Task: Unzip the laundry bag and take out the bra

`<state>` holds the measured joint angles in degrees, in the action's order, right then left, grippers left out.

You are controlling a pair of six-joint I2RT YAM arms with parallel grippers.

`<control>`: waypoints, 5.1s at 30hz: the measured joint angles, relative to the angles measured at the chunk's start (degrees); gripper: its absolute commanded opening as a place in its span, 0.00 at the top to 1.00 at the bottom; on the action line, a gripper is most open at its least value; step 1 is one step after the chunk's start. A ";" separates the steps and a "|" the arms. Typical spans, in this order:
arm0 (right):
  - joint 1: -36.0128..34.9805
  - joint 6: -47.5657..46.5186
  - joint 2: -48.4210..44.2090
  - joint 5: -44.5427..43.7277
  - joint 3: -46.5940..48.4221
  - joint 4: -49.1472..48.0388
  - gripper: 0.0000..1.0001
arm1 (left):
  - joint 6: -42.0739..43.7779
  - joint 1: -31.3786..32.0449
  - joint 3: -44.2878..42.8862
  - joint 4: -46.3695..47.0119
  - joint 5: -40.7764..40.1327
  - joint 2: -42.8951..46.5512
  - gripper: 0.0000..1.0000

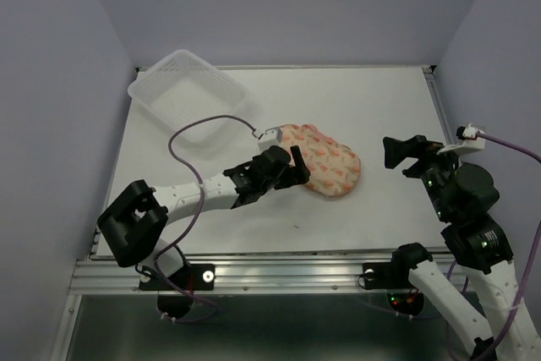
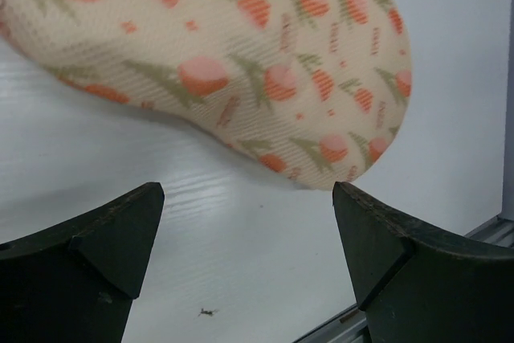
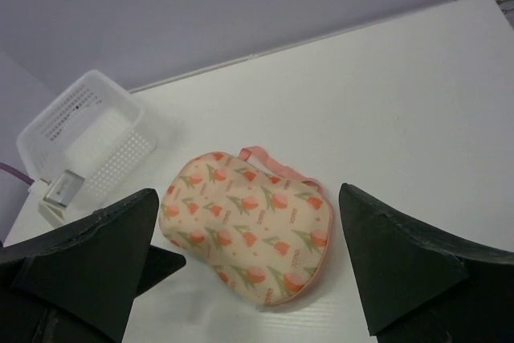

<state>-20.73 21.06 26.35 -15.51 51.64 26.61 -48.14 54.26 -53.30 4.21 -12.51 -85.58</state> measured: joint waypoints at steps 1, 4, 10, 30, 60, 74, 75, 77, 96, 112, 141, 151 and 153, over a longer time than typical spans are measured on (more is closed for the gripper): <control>0.00 0.20 0.44 0.52 -0.13 0.04 0.00 | -1.62 -0.02 2.60 1.33 0.00 0.31 0.01; 0.00 0.61 2.62 2.78 -0.74 0.00 0.00 | -7.23 0.00 10.86 5.90 -0.42 0.70 0.01; 0.00 1.01 4.24 8.09 -1.95 0.00 0.00 | -15.67 -0.04 15.85 16.11 -1.75 0.63 0.01; 0.00 1.27 4.48 14.45 -4.85 -0.48 0.00 | -26.03 -0.68 16.20 33.24 -4.39 -11.13 0.07; 0.00 10.14 9.79 32.61 -34.32 -15.43 0.33 | -26.73 -4.66 12.33 33.31 -8.11 -12.46 1.00; -2.40 10.88 20.92 31.28 -35.60 -30.34 0.36 | -28.83 -4.85 10.32 31.06 -7.19 -12.17 1.00; -2.80 10.78 22.67 30.64 -35.58 -31.34 0.37 | -28.92 -4.85 10.23 31.01 -7.15 -12.17 1.00; -3.63 10.58 25.31 29.24 -35.45 -32.15 0.37 | -28.96 -4.85 10.16 30.86 -7.10 -12.17 1.00; -11.67 10.05 34.25 13.66 -34.56 -42.07 0.45 | -29.31 -4.85 10.16 30.51 -5.88 -12.17 1.00; -12.35 10.34 38.95 6.01 -35.21 -48.15 0.48 | -29.31 -4.85 10.16 30.25 -5.51 -12.17 1.00; -12.35 9.22 40.79 4.46 -35.63 -50.25 0.99 | -28.89 -4.83 10.16 30.16 -4.83 -11.98 1.00; -12.39 12.92 28.55 1.95 -34.36 -34.16 0.99 | -25.24 -7.02 11.67 29.83 -1.38 -10.88 1.00; -12.41 13.99 26.10 1.86 -33.62 -29.44 0.99 | -24.48 -8.55 12.87 29.77 -0.33 -10.88 1.00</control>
<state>-33.15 35.05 52.45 -13.65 18.02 -2.83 -72.62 45.71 -40.42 33.98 -12.84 -96.47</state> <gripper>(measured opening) 0.020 0.033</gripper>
